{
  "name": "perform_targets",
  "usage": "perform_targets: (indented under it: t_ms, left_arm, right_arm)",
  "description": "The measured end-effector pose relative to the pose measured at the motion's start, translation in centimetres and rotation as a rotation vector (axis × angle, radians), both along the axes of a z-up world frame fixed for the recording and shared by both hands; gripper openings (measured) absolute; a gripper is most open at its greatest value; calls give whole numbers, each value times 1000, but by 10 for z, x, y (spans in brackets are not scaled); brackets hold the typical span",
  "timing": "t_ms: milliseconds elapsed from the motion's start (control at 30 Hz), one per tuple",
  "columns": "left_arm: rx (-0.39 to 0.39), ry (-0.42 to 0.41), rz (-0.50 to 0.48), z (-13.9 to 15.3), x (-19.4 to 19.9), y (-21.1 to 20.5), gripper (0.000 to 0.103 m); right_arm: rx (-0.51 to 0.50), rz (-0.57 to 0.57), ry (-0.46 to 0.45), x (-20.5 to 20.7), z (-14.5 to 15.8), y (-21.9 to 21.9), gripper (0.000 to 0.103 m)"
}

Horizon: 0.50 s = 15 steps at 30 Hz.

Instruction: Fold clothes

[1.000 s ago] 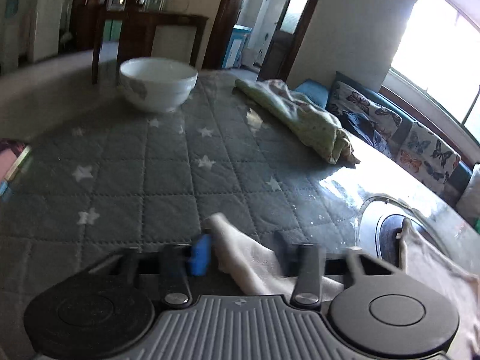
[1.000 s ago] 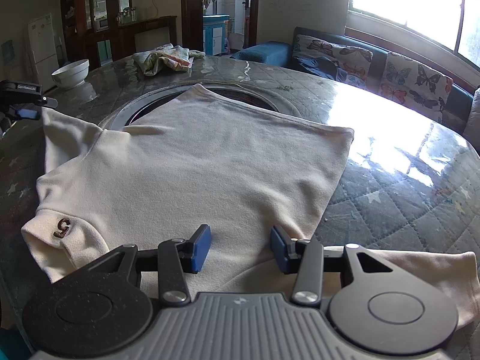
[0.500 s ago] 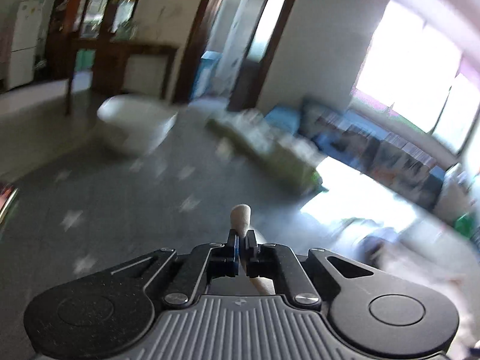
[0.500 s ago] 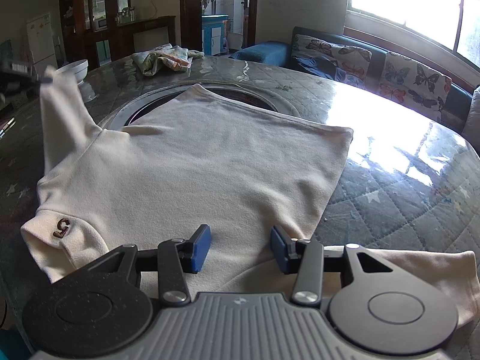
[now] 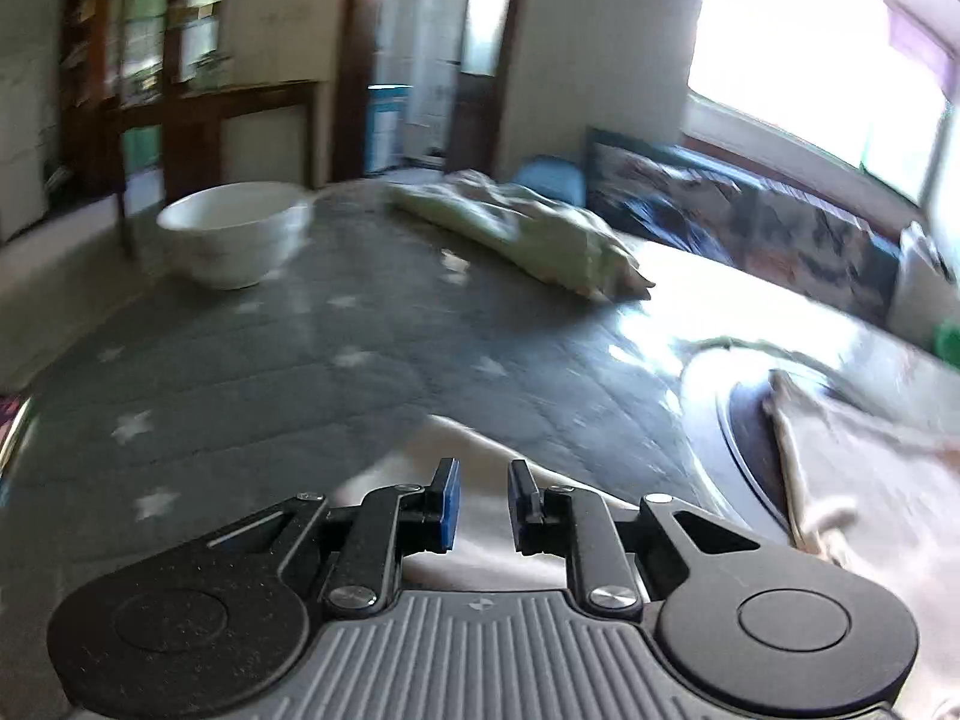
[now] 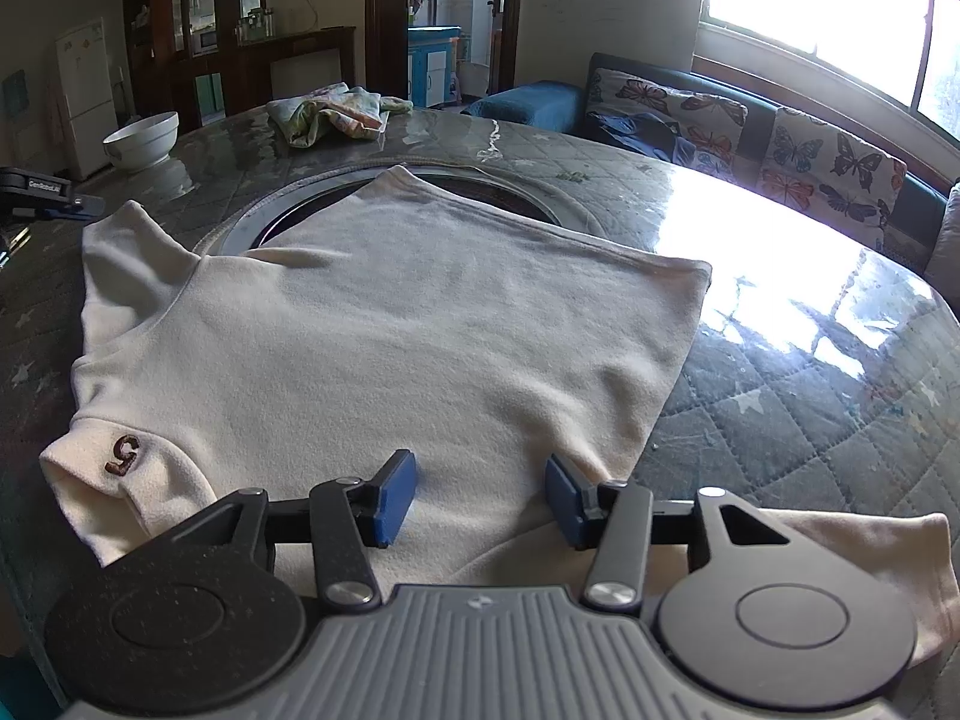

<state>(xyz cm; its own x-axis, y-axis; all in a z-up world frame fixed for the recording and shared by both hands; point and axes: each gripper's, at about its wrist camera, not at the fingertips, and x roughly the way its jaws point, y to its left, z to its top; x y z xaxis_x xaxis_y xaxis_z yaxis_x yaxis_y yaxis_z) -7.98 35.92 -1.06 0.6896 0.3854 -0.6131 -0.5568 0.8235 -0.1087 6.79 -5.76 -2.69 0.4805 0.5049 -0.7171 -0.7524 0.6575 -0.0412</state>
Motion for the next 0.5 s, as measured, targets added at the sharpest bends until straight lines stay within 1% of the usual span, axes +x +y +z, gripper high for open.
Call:
perform_targets:
  t_ms: [100,267,400,467,500]
  left_arm:
    - [5,40,-7,-10,15,0,19]
    - [109,88,40,-18,23,9,21]
    - [88,90,60,-14,20,13,22]
    - [91,82,43,-10,16,9,32]
    - [91,78,34,-9,16,8,34]
  right_arm:
    - [-2,-3,-1,-1,0,0,50]
    - [-3,-4,-2,-1,-1,0,51]
    - [-5,0,-7,-2,1,0,51]
    - [-4,8,-11,-4,3,2,51]
    - [1,28,-12,-6,7,5,51]
